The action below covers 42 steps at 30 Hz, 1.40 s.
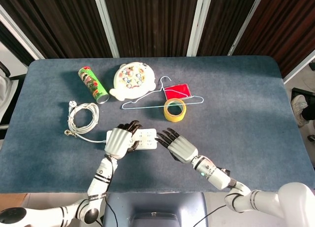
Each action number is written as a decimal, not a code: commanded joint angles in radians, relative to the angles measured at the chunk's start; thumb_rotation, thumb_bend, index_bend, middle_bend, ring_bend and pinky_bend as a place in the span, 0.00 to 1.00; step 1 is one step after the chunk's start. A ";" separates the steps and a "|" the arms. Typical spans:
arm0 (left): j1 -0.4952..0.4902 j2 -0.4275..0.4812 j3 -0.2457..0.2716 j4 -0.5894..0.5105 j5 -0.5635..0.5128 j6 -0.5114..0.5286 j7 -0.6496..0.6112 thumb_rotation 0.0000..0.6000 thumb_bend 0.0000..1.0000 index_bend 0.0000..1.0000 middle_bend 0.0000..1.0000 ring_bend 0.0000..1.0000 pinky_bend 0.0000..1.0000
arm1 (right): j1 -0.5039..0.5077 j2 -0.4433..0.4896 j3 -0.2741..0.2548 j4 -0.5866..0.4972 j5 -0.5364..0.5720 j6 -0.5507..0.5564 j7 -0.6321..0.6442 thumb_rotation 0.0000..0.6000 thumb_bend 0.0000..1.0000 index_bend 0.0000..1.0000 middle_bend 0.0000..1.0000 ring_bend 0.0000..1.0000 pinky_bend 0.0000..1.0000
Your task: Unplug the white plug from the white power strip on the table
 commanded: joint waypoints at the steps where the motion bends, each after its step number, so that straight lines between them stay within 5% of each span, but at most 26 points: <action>1: 0.067 0.136 0.008 -0.111 -0.025 0.040 0.016 1.00 0.52 0.31 0.42 0.37 0.42 | -0.046 0.113 0.005 -0.099 -0.028 0.110 0.014 1.00 0.71 0.00 0.12 0.00 0.02; 5: 0.125 0.234 0.019 -0.143 -0.082 0.052 0.004 1.00 0.51 0.28 0.38 0.34 0.38 | -0.095 0.227 -0.007 -0.183 -0.057 0.212 0.048 1.00 0.62 0.00 0.12 0.00 0.01; 12: 0.218 0.312 0.067 -0.079 -0.167 0.039 -0.092 1.00 0.48 0.25 0.35 0.31 0.32 | -0.174 0.374 -0.028 -0.293 -0.060 0.313 0.100 1.00 0.61 0.00 0.12 0.00 0.00; 19: 0.252 0.294 0.083 0.005 -0.216 -0.014 -0.201 1.00 0.47 0.23 0.31 0.28 0.26 | -0.180 0.407 -0.017 -0.311 -0.007 0.269 0.097 1.00 0.61 0.00 0.12 0.00 0.00; 26: 0.237 0.277 0.075 0.039 -0.288 -0.126 -0.237 1.00 0.38 0.01 0.11 0.09 0.20 | -0.186 0.385 -0.017 -0.297 0.003 0.249 0.071 1.00 0.61 0.00 0.12 0.00 0.00; 30: 0.231 0.281 0.066 0.041 -0.281 -0.133 -0.257 1.00 0.39 0.00 0.02 0.02 0.19 | -0.193 0.389 -0.015 -0.294 0.017 0.241 0.061 1.00 0.61 0.00 0.12 0.00 0.00; 36: 0.259 0.328 0.073 -0.028 -0.155 -0.018 -0.307 1.00 0.38 0.00 0.00 0.00 0.17 | -0.230 0.439 -0.015 -0.342 0.099 0.219 -0.034 1.00 0.50 0.00 0.05 0.00 0.00; 42: 0.386 0.490 0.162 -0.174 0.103 0.286 -0.255 1.00 0.43 0.00 0.00 0.01 0.17 | -0.397 0.542 -0.078 -0.515 0.203 0.354 -0.275 1.00 0.37 0.00 0.02 0.00 0.00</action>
